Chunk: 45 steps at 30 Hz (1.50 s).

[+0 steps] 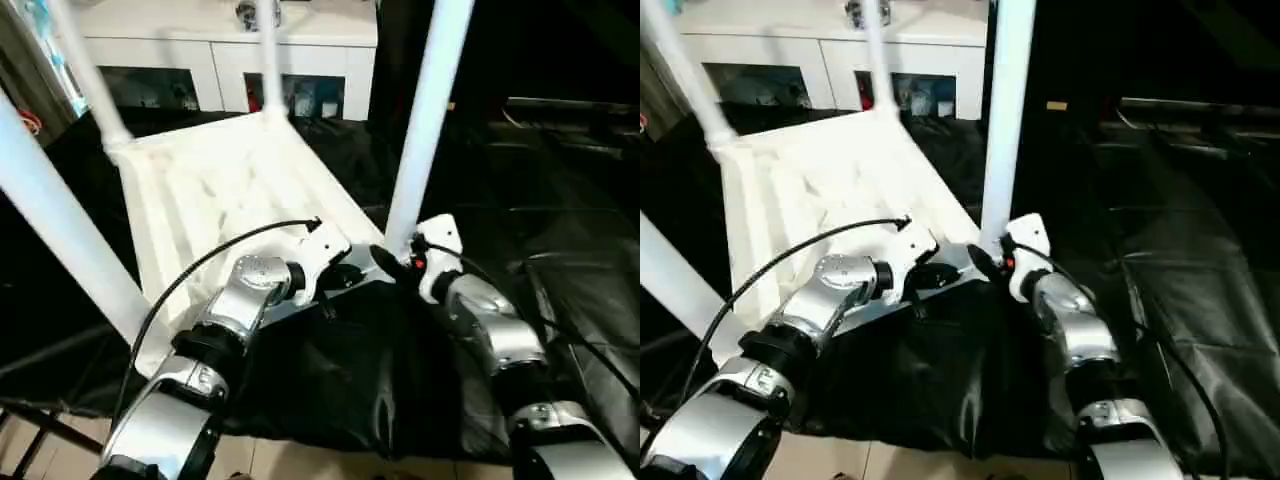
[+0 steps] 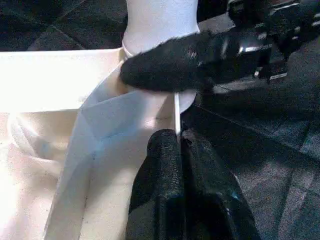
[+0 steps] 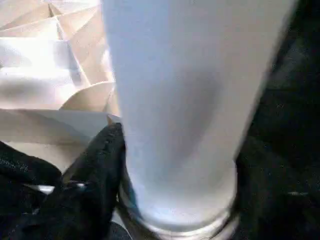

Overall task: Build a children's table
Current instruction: Rotate leg to tighten

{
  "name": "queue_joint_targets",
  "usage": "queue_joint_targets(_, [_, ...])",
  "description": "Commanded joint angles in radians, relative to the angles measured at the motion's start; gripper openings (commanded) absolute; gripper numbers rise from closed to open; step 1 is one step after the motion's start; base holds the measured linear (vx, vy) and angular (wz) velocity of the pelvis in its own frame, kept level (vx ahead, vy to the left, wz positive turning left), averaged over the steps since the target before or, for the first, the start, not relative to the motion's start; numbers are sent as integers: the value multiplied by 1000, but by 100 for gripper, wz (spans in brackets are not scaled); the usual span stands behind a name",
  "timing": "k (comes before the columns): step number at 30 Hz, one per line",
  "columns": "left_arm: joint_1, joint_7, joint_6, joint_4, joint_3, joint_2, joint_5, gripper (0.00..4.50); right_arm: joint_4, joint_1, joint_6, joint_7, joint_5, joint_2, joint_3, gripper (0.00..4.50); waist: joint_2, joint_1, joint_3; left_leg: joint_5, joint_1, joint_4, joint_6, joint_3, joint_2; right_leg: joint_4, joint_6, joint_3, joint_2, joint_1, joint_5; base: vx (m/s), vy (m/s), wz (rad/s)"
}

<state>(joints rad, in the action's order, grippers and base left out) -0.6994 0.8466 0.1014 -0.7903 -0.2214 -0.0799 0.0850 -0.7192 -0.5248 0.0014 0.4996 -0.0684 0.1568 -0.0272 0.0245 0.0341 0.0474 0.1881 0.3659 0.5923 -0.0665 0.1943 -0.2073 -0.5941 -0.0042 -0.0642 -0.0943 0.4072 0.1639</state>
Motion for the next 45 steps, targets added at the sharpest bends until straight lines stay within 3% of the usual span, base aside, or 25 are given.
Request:
queue_joint_targets(1, [-22,56,-49,45,-37,43,-30,0,-30,1,9,54,16,-35,-72,362,-13,6,-63,227,-7,-70,58,-8,-17,78,-219,33,-46,-45,277,0,0,0])
queue_joint_targets(3, [-18,81,-58,49,-38,30,-37,0,-27,1,-8,65,14,-16,-64,375,-9,6,-65,207,-4,-70,64,-9,-17,71,-234,33,-44,-49,228,0,0,0])
queue_joint_targets(6, [-7,154,-81,62,-41,1,-49,0,6,18,-16,176,-9,33,-68,405,-11,8,-68,198,-4,-67,81,-8,-16,67,-251,32,-43,-53,182,0,0,0])
queue_joint_targets(9, [-1,208,-87,73,-42,-18,-60,0,49,45,-13,285,-20,74,-91,405,-12,17,-69,166,-3,-63,108,-5,-19,59,-270,33,-43,-56,115,0,0,0])
queue_joint_targets(16, [21,398,-99,118,-55,-95,-104,0,164,117,-1,563,-65,205,-134,405,-10,40,-65,192,-5,-65,106,-2,-25,61,-265,34,-43,-52,167,0,0,0])
queue_joint_targets(19, [22,441,-96,115,-53,-116,-110,0,217,142,28,662,-94,248,-151,405,-9,54,-63,218,-12,-68,89,-2,-29,66,-253,35,-45,-46,210,0,0,0])
queue_joint_targets(25, [33,537,-72,135,-63,-163,-129,0,305,174,119,794,-126,316,-188,367,-10,59,-64,206,-8,-70,80,-4,-28,63,-252,34,-45,-49,205,0,0,0])
queue_joint_targets(33, [38,566,-65,142,-67,-179,-132,0,323,185,109,783,-93,321,-213,297,-11,61,-64,207,-9,-70,66,-5,-27,65,-243,35,-47,-48,225,0,0,0])
queue_joint_targets(38, [37,511,-77,135,-54,-153,-127,0,331,193,102,747,-95,300,-206,274,-11,59,-64,204,-7,-70,67,-5,-27,65,-240,34,-46,-49,222,0,0,0])
queue_joint_targets(42, [22,379,-85,109,-33,-97,-105,0,271,174,84,588,-75,225,-173,269,-11,56,-59,244,-12,-73,50,-5,-26,74,-227,36,-48,-43,290,0,0,0])
queue_joint_targets(45, [10,300,-85,89,-25,-61,-92,0,177,131,85,415,-50,162,-128,268,-15,40,-57,273,-8,-77,25,-11,-20,85,-187,31,-50,-46,393,0,0,0])
